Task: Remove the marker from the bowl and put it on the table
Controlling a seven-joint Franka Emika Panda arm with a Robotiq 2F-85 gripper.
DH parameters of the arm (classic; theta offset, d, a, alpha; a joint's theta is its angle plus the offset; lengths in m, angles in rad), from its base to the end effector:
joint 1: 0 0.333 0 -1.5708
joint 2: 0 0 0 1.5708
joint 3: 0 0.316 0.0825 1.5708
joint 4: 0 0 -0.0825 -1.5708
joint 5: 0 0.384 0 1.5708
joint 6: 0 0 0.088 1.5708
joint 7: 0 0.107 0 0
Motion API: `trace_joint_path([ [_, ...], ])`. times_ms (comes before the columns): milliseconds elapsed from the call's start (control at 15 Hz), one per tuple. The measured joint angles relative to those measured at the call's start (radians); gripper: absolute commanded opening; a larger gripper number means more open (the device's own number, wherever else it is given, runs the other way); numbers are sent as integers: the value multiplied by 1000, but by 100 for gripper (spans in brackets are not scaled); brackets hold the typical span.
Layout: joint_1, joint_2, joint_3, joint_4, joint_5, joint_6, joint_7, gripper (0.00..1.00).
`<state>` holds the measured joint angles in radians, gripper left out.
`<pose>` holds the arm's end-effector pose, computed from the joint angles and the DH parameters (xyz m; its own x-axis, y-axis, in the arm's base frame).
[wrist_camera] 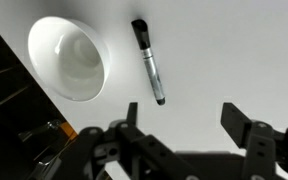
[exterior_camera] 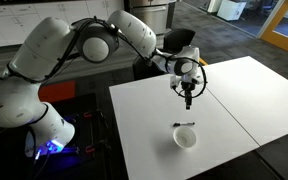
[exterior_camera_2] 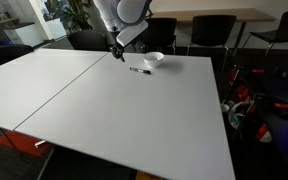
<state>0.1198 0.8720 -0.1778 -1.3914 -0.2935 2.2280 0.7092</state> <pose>0.7295 -0.0251 0.1906 0.8674 -0.4658 0.1749 -0.4976 -0.8089 0.3133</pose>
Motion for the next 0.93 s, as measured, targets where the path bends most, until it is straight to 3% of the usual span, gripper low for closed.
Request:
trace_joint_path([
  [533, 9, -73, -1, -5, 0, -132, 0, 100],
  [933, 20, -124, -1, -24, -1, -158, 0, 100],
])
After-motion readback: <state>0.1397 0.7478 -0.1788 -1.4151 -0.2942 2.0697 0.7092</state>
